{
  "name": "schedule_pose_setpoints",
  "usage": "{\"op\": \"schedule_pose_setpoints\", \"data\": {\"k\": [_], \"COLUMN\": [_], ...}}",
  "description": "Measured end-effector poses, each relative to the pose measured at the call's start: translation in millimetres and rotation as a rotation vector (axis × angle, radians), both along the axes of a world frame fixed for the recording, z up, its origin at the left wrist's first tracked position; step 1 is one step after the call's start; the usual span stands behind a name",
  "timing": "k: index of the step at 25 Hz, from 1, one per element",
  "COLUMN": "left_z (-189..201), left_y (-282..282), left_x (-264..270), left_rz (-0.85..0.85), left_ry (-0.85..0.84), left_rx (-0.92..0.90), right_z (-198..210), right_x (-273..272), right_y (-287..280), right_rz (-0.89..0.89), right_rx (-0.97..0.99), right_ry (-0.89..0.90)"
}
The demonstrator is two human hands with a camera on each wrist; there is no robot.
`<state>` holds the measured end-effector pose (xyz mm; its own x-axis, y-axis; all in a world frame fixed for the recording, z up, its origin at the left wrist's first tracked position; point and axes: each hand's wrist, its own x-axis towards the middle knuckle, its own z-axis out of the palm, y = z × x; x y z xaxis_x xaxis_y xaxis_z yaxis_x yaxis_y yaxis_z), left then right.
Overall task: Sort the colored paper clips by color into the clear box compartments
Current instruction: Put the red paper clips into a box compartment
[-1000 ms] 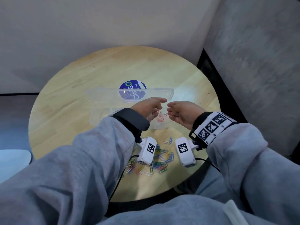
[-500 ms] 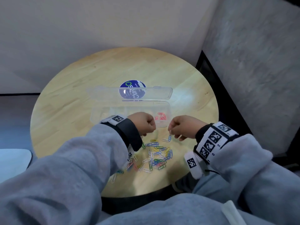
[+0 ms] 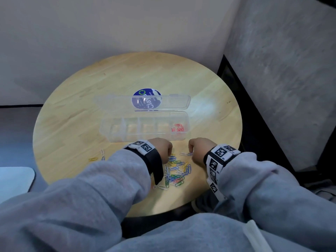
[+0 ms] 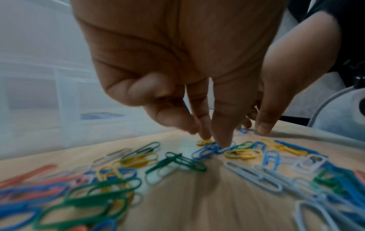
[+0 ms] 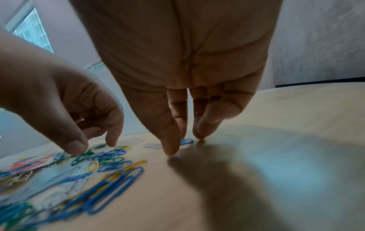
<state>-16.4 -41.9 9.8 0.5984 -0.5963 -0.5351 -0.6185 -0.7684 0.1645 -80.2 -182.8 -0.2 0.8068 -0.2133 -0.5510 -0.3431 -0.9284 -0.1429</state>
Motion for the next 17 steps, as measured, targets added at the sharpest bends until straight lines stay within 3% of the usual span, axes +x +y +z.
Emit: {"op": "schedule_pose_setpoints", "data": {"k": [8, 17], "left_z": [-13.5, -23.2], "left_y": [-0.4, -12.8], "left_x": [1.3, -1.2], "left_rz": [0.048, 0.044], "left_ry": [-0.016, 0.009], "left_rx": [-0.058, -0.049], "right_z": [-12.6, -16.5], "right_x": [-3.8, -14.5], "right_y": [-1.7, 15.1], "right_rz": [-0.025, -0.088], "right_rx": [-0.032, 0.020], "right_ry": [0.158, 0.096]}}
